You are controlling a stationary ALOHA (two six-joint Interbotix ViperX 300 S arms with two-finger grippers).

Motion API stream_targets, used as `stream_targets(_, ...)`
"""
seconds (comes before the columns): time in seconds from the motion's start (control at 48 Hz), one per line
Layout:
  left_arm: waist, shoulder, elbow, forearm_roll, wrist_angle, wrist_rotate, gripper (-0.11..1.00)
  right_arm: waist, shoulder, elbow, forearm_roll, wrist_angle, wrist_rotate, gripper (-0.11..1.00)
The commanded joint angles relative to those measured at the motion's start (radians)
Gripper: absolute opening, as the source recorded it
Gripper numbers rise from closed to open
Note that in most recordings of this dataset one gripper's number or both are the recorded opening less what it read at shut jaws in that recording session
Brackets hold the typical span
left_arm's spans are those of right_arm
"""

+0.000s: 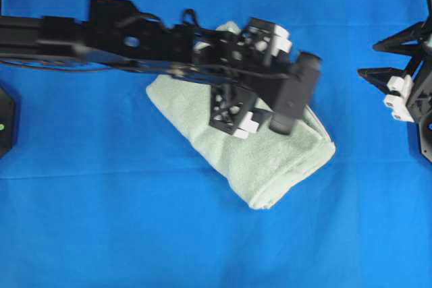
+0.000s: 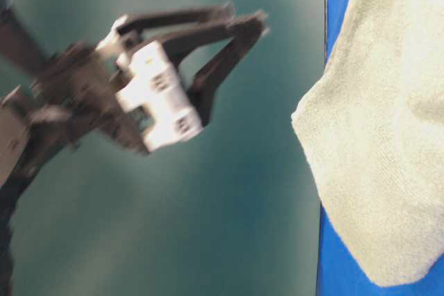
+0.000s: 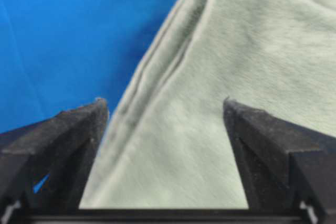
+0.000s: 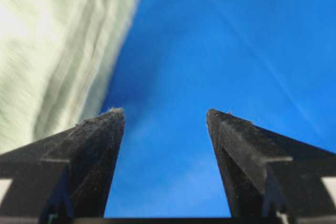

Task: Fold a bath towel.
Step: 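Open the left gripper and pull it back to the left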

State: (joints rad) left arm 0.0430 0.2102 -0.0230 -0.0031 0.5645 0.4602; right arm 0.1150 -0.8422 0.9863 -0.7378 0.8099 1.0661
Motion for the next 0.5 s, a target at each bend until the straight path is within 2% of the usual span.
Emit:
stream_targets(0.0, -0.005, -0.126, 0.061, 0.0, -0.034, -0.083, 0.83, 0.002, -0.011, -0.029, -0.038, -0.037, -0.002, 0.64)
stream_targets(0.042, -0.006, -0.17, 0.101, 0.0, -0.055, -0.137, 0.83, 0.003, -0.012, -0.029, -0.054, -0.046, 0.0, 0.64)
stream_targets(0.146, -0.008, -0.293, 0.224, -0.006, -0.123, -0.173, 0.83, 0.003, -0.011, -0.034, -0.083, -0.063, -0.002, 0.64)
stream_targets(0.292, -0.008, -0.483, 0.422, -0.005, -0.278, -0.291, 0.83, 0.003, -0.012, -0.038, -0.106, -0.081, 0.0, 0.64)
stream_targets(0.479, -0.012, -0.727, 0.653, -0.005, -0.403, -0.367, 0.83, 0.003, -0.021, -0.041, -0.132, -0.118, -0.002, 0.64)
